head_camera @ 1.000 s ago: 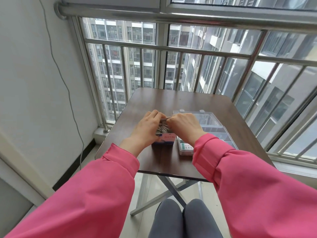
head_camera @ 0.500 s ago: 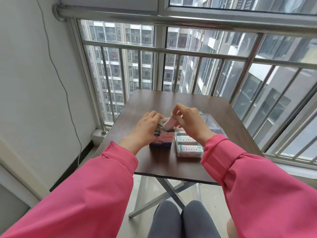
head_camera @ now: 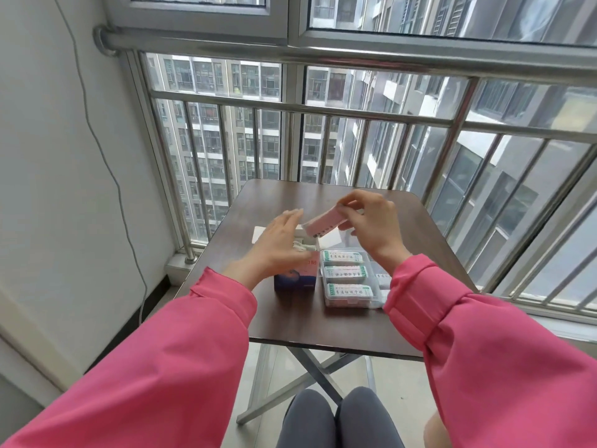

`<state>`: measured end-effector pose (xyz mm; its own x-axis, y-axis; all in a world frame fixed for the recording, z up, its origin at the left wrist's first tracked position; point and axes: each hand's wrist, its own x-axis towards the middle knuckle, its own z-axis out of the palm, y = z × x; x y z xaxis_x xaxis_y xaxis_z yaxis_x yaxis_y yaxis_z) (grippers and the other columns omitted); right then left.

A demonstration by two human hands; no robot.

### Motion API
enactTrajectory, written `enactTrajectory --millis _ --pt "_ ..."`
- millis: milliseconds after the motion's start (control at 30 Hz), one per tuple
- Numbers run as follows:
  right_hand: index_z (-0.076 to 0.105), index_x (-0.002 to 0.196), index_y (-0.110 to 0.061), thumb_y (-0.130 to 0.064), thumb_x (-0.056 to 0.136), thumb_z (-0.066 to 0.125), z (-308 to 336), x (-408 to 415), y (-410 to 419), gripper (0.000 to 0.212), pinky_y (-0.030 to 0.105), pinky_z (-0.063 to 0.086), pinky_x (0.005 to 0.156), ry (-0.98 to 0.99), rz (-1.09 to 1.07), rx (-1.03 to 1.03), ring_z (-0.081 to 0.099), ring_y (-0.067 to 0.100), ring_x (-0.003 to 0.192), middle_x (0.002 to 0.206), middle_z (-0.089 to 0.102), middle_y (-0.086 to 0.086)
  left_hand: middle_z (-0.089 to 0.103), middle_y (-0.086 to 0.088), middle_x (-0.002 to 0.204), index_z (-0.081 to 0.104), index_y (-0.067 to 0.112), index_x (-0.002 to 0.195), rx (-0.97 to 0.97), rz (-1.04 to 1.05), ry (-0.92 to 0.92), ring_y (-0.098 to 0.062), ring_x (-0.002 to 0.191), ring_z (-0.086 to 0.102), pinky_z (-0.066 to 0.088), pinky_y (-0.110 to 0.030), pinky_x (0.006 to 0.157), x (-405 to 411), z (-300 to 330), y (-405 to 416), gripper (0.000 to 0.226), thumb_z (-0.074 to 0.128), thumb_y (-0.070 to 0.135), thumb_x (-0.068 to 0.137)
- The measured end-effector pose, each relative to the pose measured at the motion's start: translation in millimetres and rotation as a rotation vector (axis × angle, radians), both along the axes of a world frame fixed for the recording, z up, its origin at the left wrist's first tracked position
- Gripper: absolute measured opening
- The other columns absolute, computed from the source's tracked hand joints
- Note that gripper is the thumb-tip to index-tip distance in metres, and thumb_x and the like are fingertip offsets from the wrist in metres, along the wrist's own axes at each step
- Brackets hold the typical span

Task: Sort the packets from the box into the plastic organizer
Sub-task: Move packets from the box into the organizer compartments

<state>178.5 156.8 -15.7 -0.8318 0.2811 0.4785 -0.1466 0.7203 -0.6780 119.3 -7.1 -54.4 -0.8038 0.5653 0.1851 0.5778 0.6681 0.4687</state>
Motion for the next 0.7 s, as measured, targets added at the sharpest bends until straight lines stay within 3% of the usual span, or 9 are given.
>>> enactTrajectory --millis 100,233,300,367,533,700 --pt "0.067 0.089 -0.009 -0.003 0.086 0.063 0.1 10.9 8.1 0.008 0.024 0.053 0.048 -0.041 0.110 -0.254 0.069 0.015 0.059 0.082 0.070 0.012 0.039 -0.004 0.147 0.029 0.015 0.146 0.362 -0.047 -0.157 -0.014 0.126 0.042 0.031 -0.022 0.098 14.0 16.3 14.7 0.058 0.054 0.021 0.093" --pt "0.065 0.084 -0.010 0.000 0.086 0.062 -3.0 29.8 19.6 0.010 0.019 0.049 0.049 -0.082 0.237 -0.488 0.068 0.014 0.058 0.072 0.070 0.006 0.064 -0.010 0.117 0.056 0.012 0.125 0.356 -0.124 -0.189 -0.014 0.099 0.058 0.041 -0.023 0.081 27.3 23.8 29.7 0.034 0.040 0.030 0.100" --pt "0.066 0.083 -0.010 0.001 0.085 0.062 -5.7 39.5 26.5 0.012 0.017 0.048 0.048 -0.084 0.244 -0.555 0.067 0.012 0.055 0.064 0.069 -0.001 0.070 -0.008 0.088 0.064 0.011 0.101 0.465 -0.234 -0.418 -0.011 0.076 0.063 0.048 -0.021 0.072 36.0 24.0 38.1 0.031 0.036 0.024 0.102" --pt "0.066 0.083 -0.012 -0.001 0.085 0.062 -8.1 47.3 32.3 0.012 0.016 0.047 0.047 -0.087 0.231 -0.580 0.066 0.010 0.054 0.062 0.069 -0.005 0.068 -0.003 0.073 0.063 0.013 0.088 0.534 -0.295 -0.583 -0.010 0.061 0.063 0.053 -0.022 0.064 42.6 21.2 45.0 0.030 0.036 0.020 0.102" --pt "0.065 0.085 -0.011 -0.005 0.079 0.071 -12.1 60.7 47.2 0.010 0.016 0.045 0.045 -0.161 0.204 -0.644 0.061 0.005 0.052 0.060 0.068 -0.006 0.066 0.004 0.070 0.063 0.014 0.085 0.602 -0.303 -0.599 -0.002 0.060 0.059 0.048 -0.016 0.057 54.0 12.1 58.2 0.023 0.045 0.017 0.099" --pt "0.066 0.078 -0.013 -0.003 0.078 0.072 -15.4 69.4 63.3 0.012 0.013 0.042 0.045 -0.217 0.165 -0.615 0.059 0.003 0.048 0.053 0.065 -0.006 0.070 -0.001 0.082 0.061 0.004 0.104 0.685 -0.273 -0.701 -0.009 0.068 0.069 0.053 -0.018 0.057 60.1 3.9 73.0 0.014 0.054 0.012 0.094"
